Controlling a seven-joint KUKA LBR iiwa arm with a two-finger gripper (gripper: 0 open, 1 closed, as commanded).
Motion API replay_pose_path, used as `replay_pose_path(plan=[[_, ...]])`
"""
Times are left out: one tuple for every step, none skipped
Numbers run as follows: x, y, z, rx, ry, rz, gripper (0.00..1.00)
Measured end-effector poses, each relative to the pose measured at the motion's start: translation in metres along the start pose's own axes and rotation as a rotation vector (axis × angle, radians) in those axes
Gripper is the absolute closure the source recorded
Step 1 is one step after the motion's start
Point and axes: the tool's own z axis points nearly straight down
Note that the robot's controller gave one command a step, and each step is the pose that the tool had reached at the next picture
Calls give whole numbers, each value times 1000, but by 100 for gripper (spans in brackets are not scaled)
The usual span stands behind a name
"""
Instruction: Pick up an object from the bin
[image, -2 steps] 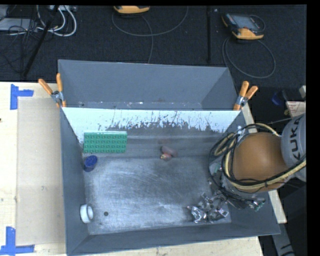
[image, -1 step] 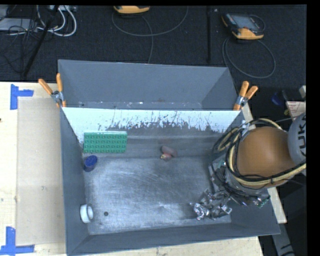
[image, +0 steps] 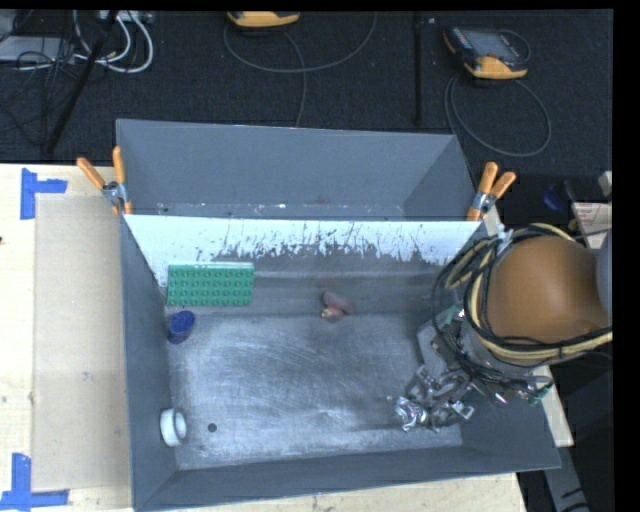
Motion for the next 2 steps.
replay_pose_path(plan=[[-2, 1, -18, -1, 1, 7, 100], [-3, 1, -55, 1, -1, 13, 100]])
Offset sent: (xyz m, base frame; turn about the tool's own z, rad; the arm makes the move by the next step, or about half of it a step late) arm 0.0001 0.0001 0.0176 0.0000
